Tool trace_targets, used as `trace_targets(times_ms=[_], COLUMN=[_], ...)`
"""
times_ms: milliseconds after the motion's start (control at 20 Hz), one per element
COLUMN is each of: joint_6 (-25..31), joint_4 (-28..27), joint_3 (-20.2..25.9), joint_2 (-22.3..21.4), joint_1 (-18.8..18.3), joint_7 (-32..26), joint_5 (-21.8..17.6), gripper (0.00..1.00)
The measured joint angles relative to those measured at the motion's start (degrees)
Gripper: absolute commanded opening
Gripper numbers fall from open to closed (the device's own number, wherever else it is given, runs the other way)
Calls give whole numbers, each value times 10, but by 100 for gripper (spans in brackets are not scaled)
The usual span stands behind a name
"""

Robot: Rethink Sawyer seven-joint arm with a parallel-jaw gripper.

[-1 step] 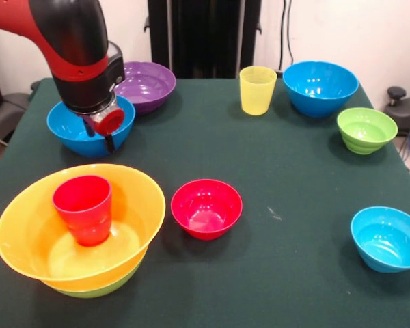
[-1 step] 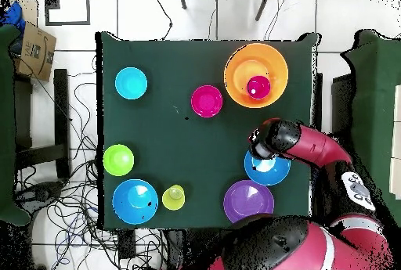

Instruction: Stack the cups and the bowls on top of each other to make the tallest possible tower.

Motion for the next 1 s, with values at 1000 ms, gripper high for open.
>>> trace_targets(times_ms=[1000], joint_6=[-39], joint_4=[7], joint_3=[-7], joint_2=[15], joint_1=[7], joint_7=[0], joint_5=[-27], gripper=[100])
